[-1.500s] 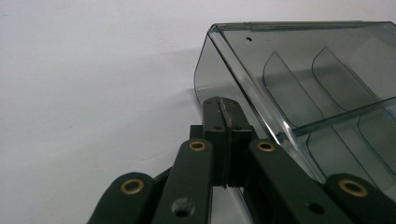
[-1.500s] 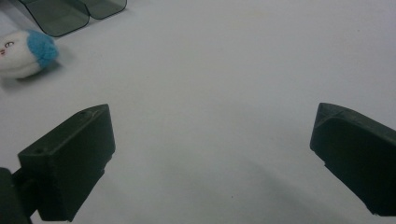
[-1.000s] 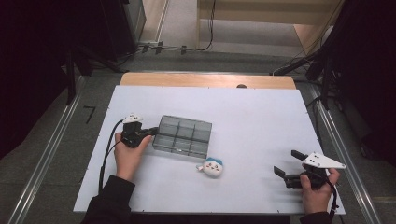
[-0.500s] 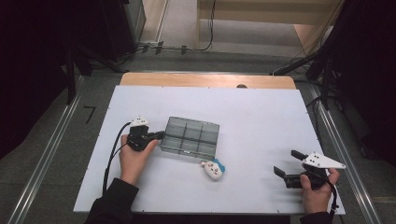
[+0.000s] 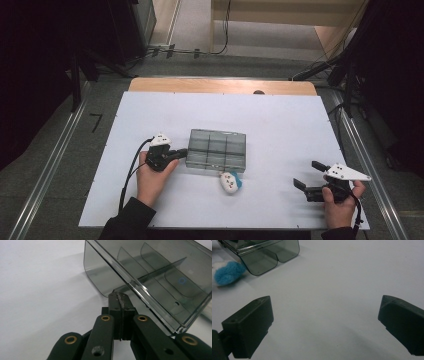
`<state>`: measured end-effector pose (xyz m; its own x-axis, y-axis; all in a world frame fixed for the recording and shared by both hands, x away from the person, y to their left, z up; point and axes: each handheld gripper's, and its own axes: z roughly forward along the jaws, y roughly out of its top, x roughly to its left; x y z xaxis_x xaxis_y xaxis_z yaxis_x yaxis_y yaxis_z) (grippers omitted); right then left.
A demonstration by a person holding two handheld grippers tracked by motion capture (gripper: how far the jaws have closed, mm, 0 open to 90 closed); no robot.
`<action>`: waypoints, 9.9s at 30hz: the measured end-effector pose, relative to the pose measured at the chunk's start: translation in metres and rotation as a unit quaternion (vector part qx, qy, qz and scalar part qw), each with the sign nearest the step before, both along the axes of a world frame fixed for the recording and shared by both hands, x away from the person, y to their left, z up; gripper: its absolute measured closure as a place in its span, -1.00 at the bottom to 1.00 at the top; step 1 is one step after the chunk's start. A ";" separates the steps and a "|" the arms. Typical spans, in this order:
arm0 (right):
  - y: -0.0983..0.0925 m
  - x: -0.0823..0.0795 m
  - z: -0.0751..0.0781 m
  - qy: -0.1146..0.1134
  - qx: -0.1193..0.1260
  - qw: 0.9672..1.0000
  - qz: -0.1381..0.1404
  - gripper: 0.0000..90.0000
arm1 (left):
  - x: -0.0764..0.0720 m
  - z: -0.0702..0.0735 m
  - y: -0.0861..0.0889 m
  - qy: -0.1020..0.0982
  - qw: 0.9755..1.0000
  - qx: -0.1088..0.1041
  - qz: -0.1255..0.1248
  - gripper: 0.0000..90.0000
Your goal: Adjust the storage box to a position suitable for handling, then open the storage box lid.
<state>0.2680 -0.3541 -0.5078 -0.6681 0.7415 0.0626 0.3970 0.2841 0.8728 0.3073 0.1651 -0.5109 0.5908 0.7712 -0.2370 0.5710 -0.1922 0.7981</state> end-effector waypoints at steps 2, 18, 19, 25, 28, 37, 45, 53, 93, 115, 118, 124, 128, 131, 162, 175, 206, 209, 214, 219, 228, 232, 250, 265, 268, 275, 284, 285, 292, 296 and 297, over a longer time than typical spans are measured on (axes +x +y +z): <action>0.000 0.000 0.000 0.002 0.001 1.000 0.001 -1.00 | -0.003 -0.001 -0.003 -0.008 1.000 -0.001 -0.001 1.00; 0.014 -0.005 0.033 0.010 0.020 0.997 0.068 -0.94 | -0.014 -0.004 -0.016 -0.024 1.000 -0.002 -0.009 1.00; 0.016 -0.005 0.036 0.008 0.021 0.997 0.071 -0.94 | -0.013 -0.004 -0.016 -0.023 1.000 -0.003 -0.010 1.00; 0.032 0.002 0.052 0.003 0.020 0.996 0.091 -0.93 | -0.013 -0.005 -0.012 -0.020 0.999 -0.023 -0.013 1.00; 0.040 0.009 0.059 0.006 0.024 0.995 0.102 -0.93 | -0.013 -0.005 -0.008 -0.018 0.999 -0.036 -0.001 0.87; 0.062 0.030 0.073 0.011 0.012 0.992 0.126 -0.92 | -0.014 -0.004 -0.005 -0.026 0.999 -0.030 0.029 0.45; 0.073 0.046 0.070 0.026 0.005 0.990 0.138 -0.92 | -0.017 -0.001 0.003 -0.044 0.997 -0.059 0.034 -0.17; 0.089 0.057 0.065 0.039 0.000 0.988 0.147 -0.88 | -0.020 0.000 0.004 -0.055 0.996 -0.075 0.013 -0.72; 0.119 0.058 0.022 0.089 -0.053 0.986 0.129 0.96 | -0.020 0.001 0.002 -0.002 0.998 -0.047 -0.032 0.97; 0.119 0.053 0.020 0.088 -0.059 0.982 0.155 0.96 | -0.020 0.002 -0.004 0.007 0.997 -0.050 -0.058 1.00; 0.119 0.053 0.020 0.085 -0.059 0.982 0.158 0.96 | -0.021 0.002 -0.003 0.005 0.997 -0.054 -0.058 1.00; 0.119 0.052 0.021 0.082 -0.059 0.983 0.156 0.96 | -0.021 0.003 -0.003 0.006 0.997 -0.055 -0.060 1.00; 0.115 0.051 0.026 0.076 -0.019 0.983 0.169 0.96 | -0.021 0.003 -0.004 0.005 0.996 -0.056 -0.064 1.00; 0.116 0.050 0.028 0.070 -0.024 0.983 0.167 0.96 | -0.021 0.003 -0.005 0.004 0.996 -0.055 -0.064 1.00; 0.117 0.052 0.022 0.084 -0.041 0.983 0.158 0.96 | -0.021 0.005 -0.003 0.009 0.994 -0.076 -0.073 1.00; 0.118 0.048 0.032 0.071 -0.016 0.984 0.162 0.96 | -0.026 0.014 -0.005 -0.023 0.992 -0.092 -0.084 1.00; 0.128 0.059 0.061 0.029 0.020 0.989 0.144 0.96 | -0.011 0.038 -0.003 -0.075 0.992 -0.085 -0.051 -0.18; 0.129 0.063 0.066 0.023 0.024 0.990 0.140 0.96 | -0.003 0.038 -0.002 -0.063 0.993 -0.088 -0.039 -0.56; 0.130 0.069 0.071 0.020 0.032 0.990 0.136 0.96 | 0.009 0.040 -0.002 -0.066 0.993 -0.090 -0.025 -0.99; 0.131 0.074 0.072 0.018 0.035 0.991 0.129 0.96 | 0.020 0.043 -0.007 -0.067 0.994 -0.081 -0.027 -1.00; 0.133 0.080 0.077 0.013 0.041 0.992 0.121 0.96 | 0.035 0.041 -0.018 -0.075 0.995 -0.058 -0.015 -0.71; 0.133 0.081 0.080 0.010 0.040 0.992 0.120 0.96 | 0.038 0.038 -0.021 -0.077 0.995 -0.055 -0.015 -0.42; 0.120 0.089 0.070 0.049 0.041 0.990 0.128 0.73 | 0.042 0.037 -0.021 -0.087 0.994 -0.068 -0.017 0.25; 0.129 0.122 0.045 0.039 0.053 0.994 0.090 0.28 | 0.051 0.031 -0.017 -0.072 0.993 -0.090 -0.006 0.34; 0.131 0.126 0.040 0.040 0.060 0.993 0.089 0.29 | 0.054 0.026 -0.017 -0.070 0.993 -0.091 -0.005 0.34; 0.135 0.129 0.036 0.034 0.072 0.993 0.085 0.42 | 0.060 0.018 -0.018 -0.065 0.993 -0.095 -0.002 0.37; 0.137 0.129 0.034 0.028 0.061 0.994 0.081 0.58 | 0.061 0.015 -0.022 -0.061 0.994 -0.094 0.000 0.46; 0.137 0.129 0.034 0.030 0.061 0.994 0.080 0.61 | 0.061 0.014 -0.022 -0.059 0.994 -0.094 0.001 0.48; 0.136 0.127 0.033 0.039 0.061 0.995 0.072 0.68 | 0.060 0.014 -0.023 -0.048 0.994 -0.094 0.004 0.56; 0.136 0.128 0.032 0.042 0.063 0.995 0.068 0.71 | 0.058 0.013 -0.023 -0.043 0.994 -0.096 0.006 0.60; 0.136 0.128 0.032 0.044 0.063 0.995 0.066 0.72 | 0.057 0.013 -0.023 -0.042 0.994 -0.096 0.006 0.62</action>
